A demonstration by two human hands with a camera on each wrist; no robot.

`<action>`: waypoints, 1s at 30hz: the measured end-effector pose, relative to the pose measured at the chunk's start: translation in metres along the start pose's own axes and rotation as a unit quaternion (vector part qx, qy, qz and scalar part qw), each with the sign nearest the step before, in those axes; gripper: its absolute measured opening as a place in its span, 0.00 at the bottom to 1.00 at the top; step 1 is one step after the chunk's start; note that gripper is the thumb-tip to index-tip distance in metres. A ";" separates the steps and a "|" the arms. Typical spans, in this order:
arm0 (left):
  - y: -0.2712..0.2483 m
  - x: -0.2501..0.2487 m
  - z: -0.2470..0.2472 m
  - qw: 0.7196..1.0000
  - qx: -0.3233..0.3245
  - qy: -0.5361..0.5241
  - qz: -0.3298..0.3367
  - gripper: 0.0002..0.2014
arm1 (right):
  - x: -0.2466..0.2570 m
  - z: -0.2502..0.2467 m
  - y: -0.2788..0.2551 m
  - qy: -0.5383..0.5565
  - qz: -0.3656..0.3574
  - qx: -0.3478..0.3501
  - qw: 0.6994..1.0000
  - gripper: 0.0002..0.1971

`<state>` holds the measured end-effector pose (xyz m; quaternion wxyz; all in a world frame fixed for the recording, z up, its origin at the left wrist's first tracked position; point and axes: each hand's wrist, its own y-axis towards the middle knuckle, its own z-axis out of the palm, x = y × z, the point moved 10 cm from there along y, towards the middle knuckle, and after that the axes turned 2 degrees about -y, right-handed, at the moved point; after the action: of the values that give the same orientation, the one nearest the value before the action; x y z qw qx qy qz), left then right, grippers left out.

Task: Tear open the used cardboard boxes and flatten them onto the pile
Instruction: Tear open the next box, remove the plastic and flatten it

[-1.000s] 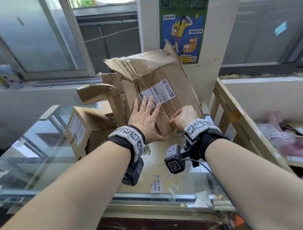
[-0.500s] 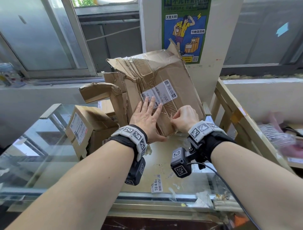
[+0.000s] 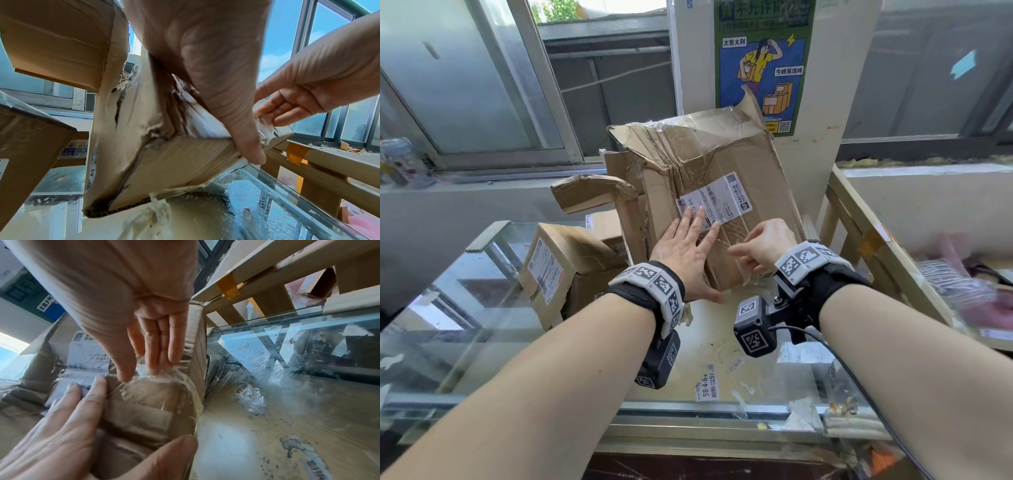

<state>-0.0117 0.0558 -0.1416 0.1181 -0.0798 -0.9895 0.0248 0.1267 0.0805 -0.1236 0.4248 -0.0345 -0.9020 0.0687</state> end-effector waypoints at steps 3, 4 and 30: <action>-0.002 -0.001 -0.003 1.000 -0.001 0.011 0.003 0.66 | -0.004 0.004 0.000 -0.020 0.030 -0.025 0.999 0.18; -0.002 -0.001 -0.006 1.000 -0.006 0.022 0.006 0.66 | -0.004 0.005 0.001 -0.024 0.034 -0.036 0.998 0.17; 0.003 0.001 -0.011 0.998 -0.027 0.053 -0.007 0.65 | -0.003 0.002 0.015 -0.051 -0.021 -0.030 0.998 0.05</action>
<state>-0.0093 0.0593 -0.1311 0.1680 -0.0771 -0.9827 -0.0073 0.1272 0.0945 -0.1289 0.3782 -0.0247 -0.9248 0.0341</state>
